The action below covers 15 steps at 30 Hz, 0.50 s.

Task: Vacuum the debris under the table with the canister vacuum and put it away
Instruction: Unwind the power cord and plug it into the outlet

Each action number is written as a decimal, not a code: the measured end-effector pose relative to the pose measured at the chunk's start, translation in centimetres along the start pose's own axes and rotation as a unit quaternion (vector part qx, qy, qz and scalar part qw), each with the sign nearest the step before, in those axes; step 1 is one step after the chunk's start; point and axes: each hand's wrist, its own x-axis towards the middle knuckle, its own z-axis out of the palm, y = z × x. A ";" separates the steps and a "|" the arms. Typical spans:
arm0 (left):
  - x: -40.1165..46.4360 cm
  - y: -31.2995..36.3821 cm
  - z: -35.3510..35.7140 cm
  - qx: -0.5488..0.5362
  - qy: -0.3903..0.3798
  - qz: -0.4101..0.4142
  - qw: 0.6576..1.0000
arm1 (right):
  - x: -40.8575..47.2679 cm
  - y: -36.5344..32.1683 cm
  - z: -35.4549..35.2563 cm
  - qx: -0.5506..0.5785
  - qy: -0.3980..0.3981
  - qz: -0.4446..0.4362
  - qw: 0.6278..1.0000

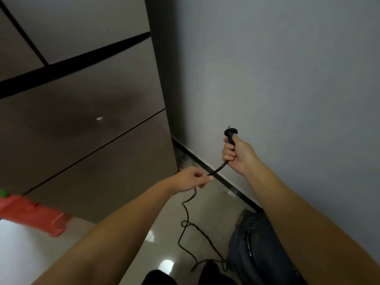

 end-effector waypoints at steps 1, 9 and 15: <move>1.2 -0.4 -0.5 0.021 0.007 0.003 1.000 | 1.1 -0.1 0.2 0.001 0.010 0.003 1.000; 13.0 -5.1 -4.1 0.216 -0.080 0.047 0.972 | 11.4 1.0 0.6 0.018 0.086 -0.016 0.996; 21.3 -12.5 -5.2 0.259 -0.218 0.031 0.940 | 19.7 6.3 -2.5 0.086 0.185 -0.011 0.979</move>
